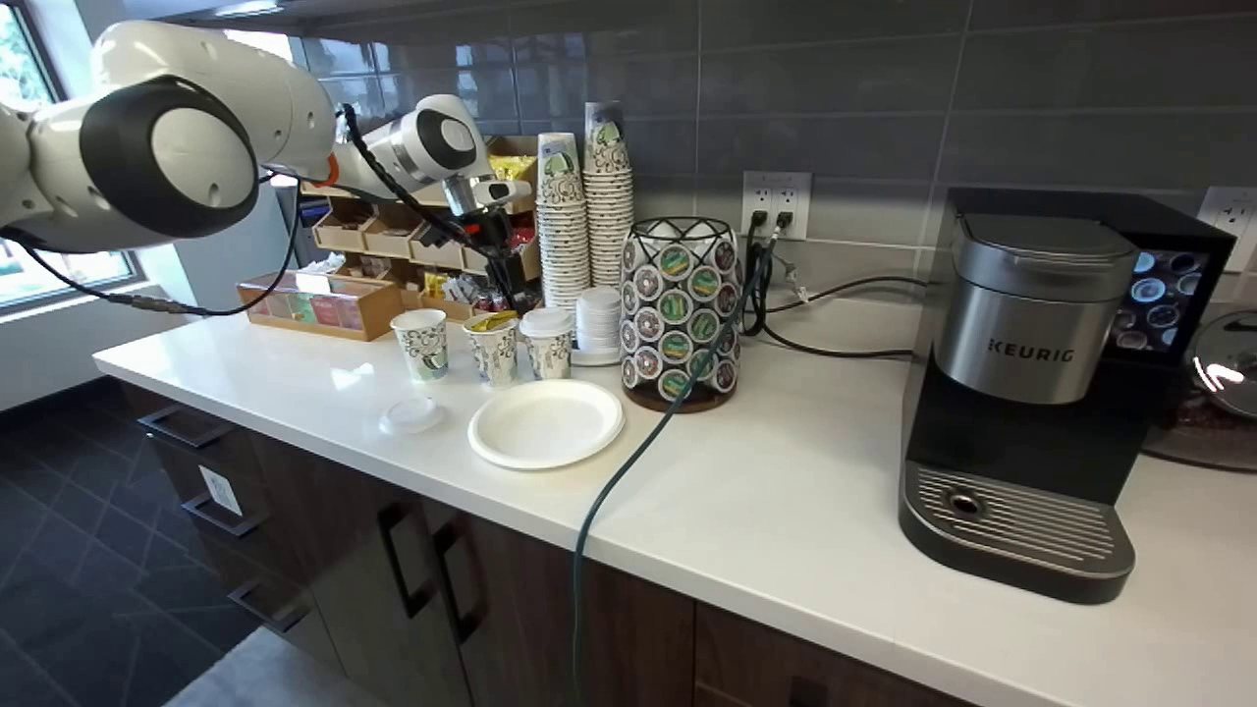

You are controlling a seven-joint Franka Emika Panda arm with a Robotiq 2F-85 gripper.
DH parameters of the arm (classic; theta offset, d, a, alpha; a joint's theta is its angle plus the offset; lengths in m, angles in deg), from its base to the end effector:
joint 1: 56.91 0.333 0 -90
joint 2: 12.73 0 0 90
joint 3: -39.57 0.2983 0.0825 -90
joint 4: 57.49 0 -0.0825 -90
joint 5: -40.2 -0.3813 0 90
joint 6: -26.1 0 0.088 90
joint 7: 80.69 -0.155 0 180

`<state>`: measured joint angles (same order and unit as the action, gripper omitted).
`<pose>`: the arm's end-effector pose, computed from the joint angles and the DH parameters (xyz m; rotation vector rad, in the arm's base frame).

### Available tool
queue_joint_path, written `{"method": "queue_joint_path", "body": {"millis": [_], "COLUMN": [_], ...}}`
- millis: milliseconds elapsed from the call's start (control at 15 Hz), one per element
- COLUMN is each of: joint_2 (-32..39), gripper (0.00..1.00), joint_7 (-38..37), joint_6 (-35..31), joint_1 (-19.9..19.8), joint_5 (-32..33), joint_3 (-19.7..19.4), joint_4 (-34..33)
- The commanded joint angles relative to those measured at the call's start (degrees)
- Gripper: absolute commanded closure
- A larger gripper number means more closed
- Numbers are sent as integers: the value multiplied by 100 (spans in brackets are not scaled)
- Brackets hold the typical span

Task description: Put the yellow thing into the cup

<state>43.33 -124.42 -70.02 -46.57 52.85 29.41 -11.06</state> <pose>0.7559 0.0211 0.2796 2.6175 -0.8890 0.0737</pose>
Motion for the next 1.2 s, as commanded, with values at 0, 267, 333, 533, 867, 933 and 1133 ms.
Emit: {"method": "queue_joint_path", "body": {"millis": [0, 267, 333, 533, 867, 933, 1133], "joint_2": [166, 91, 53, -70, -469, -568, -838], "gripper": [80, 100, 100, 100, 100, 100, 100], "joint_7": [-98, -111, -120, -178, -548, -723, -1295], "joint_6": [222, 181, 164, 118, 12, 34, -11], "joint_1": [26, 44, 50, 88, 254, 310, 504], "joint_5": [18, 32, 28, 38, 114, 136, 232], "joint_3": [-44, -50, -48, -57, -146, -199, -377], "joint_4": [-275, -237, -221, -170, 236, 365, 765]}}
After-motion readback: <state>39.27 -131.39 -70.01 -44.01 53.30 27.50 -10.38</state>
